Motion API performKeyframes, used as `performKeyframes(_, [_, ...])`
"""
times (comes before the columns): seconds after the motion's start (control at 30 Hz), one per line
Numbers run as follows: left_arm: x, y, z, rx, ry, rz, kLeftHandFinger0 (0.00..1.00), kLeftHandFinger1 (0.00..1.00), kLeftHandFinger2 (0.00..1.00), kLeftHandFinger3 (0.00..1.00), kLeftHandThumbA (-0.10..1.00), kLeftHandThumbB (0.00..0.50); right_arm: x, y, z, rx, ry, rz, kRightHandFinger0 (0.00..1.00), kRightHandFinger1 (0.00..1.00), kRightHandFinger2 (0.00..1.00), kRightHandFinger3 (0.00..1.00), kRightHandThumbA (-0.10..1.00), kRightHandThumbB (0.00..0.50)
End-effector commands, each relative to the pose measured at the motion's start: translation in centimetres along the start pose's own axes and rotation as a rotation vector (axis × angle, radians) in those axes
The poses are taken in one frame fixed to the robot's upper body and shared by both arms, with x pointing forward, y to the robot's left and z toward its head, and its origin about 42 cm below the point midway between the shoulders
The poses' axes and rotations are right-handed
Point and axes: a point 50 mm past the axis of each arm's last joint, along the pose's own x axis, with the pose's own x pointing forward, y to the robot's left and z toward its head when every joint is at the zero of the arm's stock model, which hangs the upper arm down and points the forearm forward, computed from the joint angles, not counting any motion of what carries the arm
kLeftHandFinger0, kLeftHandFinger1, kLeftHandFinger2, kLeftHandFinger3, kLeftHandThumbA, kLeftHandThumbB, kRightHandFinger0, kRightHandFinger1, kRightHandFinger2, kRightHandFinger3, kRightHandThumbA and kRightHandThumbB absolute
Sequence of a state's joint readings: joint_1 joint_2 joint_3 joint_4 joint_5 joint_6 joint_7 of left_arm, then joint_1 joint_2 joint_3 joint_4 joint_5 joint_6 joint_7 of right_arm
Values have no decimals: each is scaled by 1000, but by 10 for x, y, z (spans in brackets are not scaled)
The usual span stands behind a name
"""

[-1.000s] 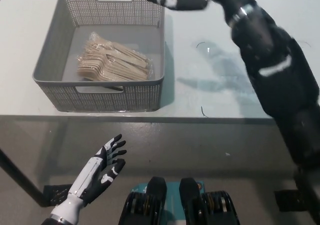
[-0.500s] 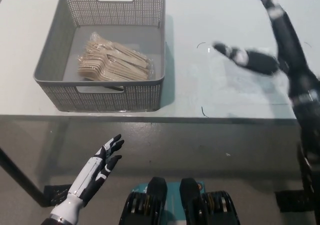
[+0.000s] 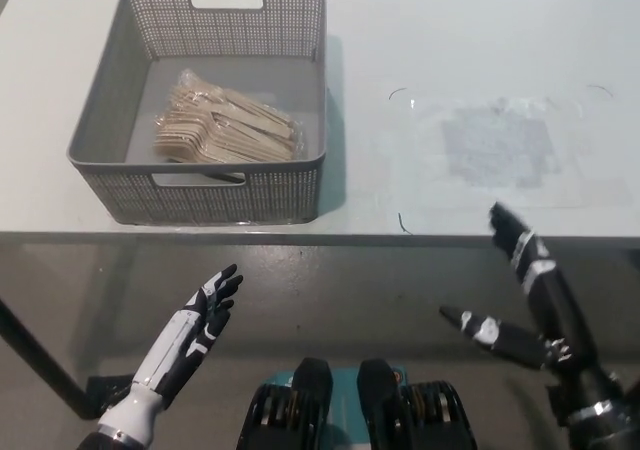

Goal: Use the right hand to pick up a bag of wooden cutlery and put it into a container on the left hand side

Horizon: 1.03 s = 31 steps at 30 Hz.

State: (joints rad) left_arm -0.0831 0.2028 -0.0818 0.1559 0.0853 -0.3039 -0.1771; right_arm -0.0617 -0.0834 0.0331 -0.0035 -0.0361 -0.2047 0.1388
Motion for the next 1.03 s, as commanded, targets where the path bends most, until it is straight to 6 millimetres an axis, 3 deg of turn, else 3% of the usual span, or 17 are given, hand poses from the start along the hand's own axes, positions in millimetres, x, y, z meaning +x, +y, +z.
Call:
performKeyframes(0.0, [6, 7, 8, 16, -47, 37, 1000, 1000, 1000, 1000, 958, 48, -8, 9, -7, 87, -52, -8, 1000, 1000, 1000, 1000, 1000, 195])
performKeyframes(0.1, [6, 7, 9, 21, -41, 39, 1000, 1000, 1000, 1000, 966, 59, -19, 9, -27, 81, -13, -8, 1000, 1000, 1000, 1000, 1000, 163])
performKeyframes(0.3, [6, 7, 7, 24, -35, 41, 1000, 1000, 1000, 1000, 970, 56, -25, 8, -50, 120, 48, -37, 1000, 1000, 1000, 1000, 1000, 180])
performKeyframes(0.37, [4, 5, 6, 27, -27, 40, 1000, 1000, 1000, 1000, 975, 57, -26, 7, -52, 131, 63, -46, 1000, 1000, 1000, 1000, 1000, 195])
performKeyframes(0.57, [4, 4, 5, 22, -31, 45, 1000, 1000, 1000, 1000, 953, 39, -25, 4, -56, 102, 62, -47, 1000, 1000, 1000, 1000, 1000, 160])
performKeyframes(1.0, [11, 8, 6, 15, -46, 56, 1000, 1000, 1000, 1000, 950, 36, -10, 0, -55, 84, 68, -50, 1000, 1000, 1000, 1000, 1000, 183])
